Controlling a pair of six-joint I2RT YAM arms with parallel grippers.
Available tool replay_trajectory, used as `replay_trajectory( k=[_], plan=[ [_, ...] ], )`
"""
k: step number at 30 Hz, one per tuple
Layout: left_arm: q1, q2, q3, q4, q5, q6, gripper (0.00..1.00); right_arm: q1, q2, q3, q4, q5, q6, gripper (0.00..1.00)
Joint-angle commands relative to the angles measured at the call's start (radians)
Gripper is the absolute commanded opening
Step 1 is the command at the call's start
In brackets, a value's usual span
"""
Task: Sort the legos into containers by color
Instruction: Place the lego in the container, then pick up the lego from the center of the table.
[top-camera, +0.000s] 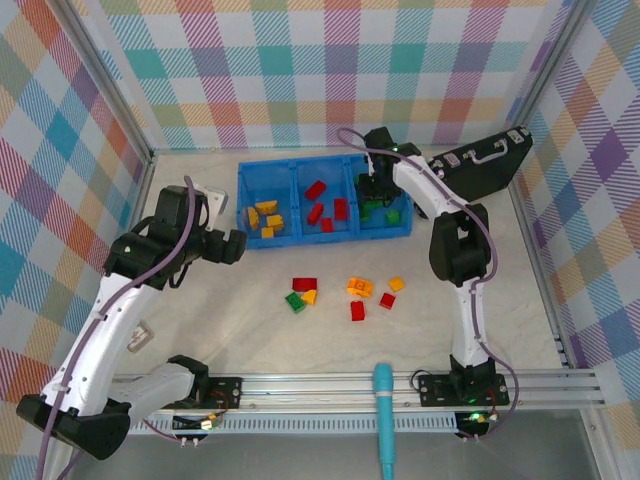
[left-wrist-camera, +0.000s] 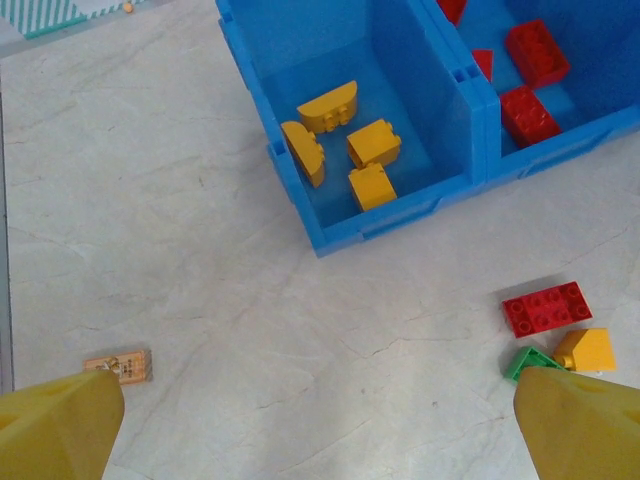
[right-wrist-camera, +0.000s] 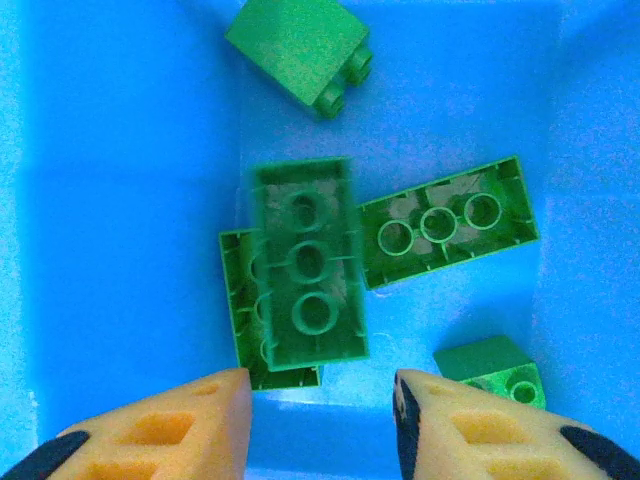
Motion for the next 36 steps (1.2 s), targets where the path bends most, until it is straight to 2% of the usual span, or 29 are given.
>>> replay_trajectory(
  k=[1, 5, 9, 13, 17, 22, 30, 36],
  plan=[
    [-0.003, 0.011, 0.044, -0.029, -0.004, 0.011, 1.00, 0.009, -0.108, -0.070, 0.009, -0.031, -0.036, 0.42],
    [-0.003, 0.014, 0.036, -0.007, -0.004, 0.021, 1.00, 0.069, -0.272, -0.199, 0.035, 0.005, -0.060, 0.42],
    [-0.003, 0.005, 0.029, 0.012, -0.007, 0.037, 1.00, 0.204, -0.406, -0.315, 0.036, 0.020, -0.041, 0.44],
    [-0.003, -0.012, 0.056, 0.016, -0.033, 0.062, 1.00, 0.350, -0.461, -0.391, 0.041, 0.000, 0.050, 0.46],
    [-0.003, -0.045, 0.041, 0.030, -0.037, 0.073, 1.00, 0.466, -0.443, -0.420, 0.051, -0.010, 0.140, 0.47],
    [-0.003, -0.095, 0.031, 0.018, -0.065, 0.080, 1.00, 0.558, -0.380, -0.402, 0.073, -0.035, 0.218, 0.48],
    [-0.003, -0.172, -0.012, 0.016, -0.068, 0.084, 1.00, 0.656, -0.239, -0.353, 0.094, -0.090, 0.249, 0.48],
    [-0.003, -0.213, -0.038, 0.023, -0.083, 0.089, 1.00, 0.686, -0.175, -0.338, 0.079, -0.101, 0.280, 0.49]
  ],
)
